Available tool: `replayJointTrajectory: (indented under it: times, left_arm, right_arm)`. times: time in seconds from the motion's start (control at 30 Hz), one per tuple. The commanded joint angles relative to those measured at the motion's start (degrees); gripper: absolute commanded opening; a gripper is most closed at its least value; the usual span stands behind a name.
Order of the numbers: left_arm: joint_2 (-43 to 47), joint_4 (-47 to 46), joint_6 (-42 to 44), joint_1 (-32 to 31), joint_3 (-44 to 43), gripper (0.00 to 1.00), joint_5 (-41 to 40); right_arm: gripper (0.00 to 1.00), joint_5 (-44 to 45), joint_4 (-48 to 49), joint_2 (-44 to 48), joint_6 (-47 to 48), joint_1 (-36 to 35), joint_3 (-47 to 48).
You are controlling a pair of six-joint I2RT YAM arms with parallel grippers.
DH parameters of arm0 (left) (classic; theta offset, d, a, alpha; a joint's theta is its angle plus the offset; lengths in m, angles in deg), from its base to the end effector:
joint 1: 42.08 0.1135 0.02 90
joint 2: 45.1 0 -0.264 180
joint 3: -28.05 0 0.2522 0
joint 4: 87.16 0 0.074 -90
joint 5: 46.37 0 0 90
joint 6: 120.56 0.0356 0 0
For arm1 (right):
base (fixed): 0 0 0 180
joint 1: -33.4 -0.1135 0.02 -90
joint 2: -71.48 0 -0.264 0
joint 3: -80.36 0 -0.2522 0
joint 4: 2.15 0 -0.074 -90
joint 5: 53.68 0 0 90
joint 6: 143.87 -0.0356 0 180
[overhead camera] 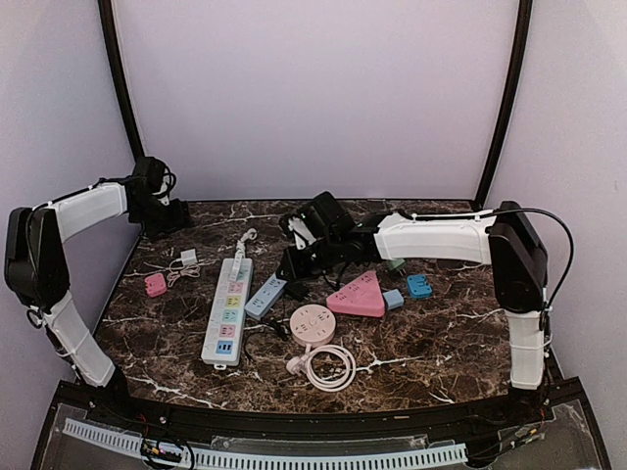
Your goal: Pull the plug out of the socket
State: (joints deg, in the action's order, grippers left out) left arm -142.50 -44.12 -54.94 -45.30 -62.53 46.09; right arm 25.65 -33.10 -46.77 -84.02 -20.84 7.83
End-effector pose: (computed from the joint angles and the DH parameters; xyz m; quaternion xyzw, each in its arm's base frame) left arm 0.3744 -0.0226 0.2616 -0.1652 0.9244 -0.1014 0.3284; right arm 0.2717 0.3885 0.2263 -0.2268 0.8807 0.3363 0.2446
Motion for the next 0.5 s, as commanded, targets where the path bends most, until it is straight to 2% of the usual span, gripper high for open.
replayJointTrajectory:
  times: [0.0, 0.23, 0.33, 0.47]
  left_arm:
    - [3.5, 3.9, -0.1, -8.2, 1.9, 0.78, -5.7]
    - [1.8, 4.7, -2.7, -19.7, 0.5, 0.78, -8.5]
    - [0.2, 4.9, -4.3, -21.6, 0.2, 0.77, -9.0]
    - [2.2, 2.3, -7.6, -21.9, 4.7, 0.74, -10.0]
  right_arm:
    - [0.23, 1.9, 0.5, 2.8, 0.7, 1.0, -1.4]
    - [0.55, 3.3, 2.0, 4.8, 0.4, 1.8, -4.6]
    - [0.64, 2.9, 2.4, 4.9, 0.2, 2.2, -4.9]
    - [0.75, 1.8, 2.6, 3.8, 0.1, 2.3, -2.6]
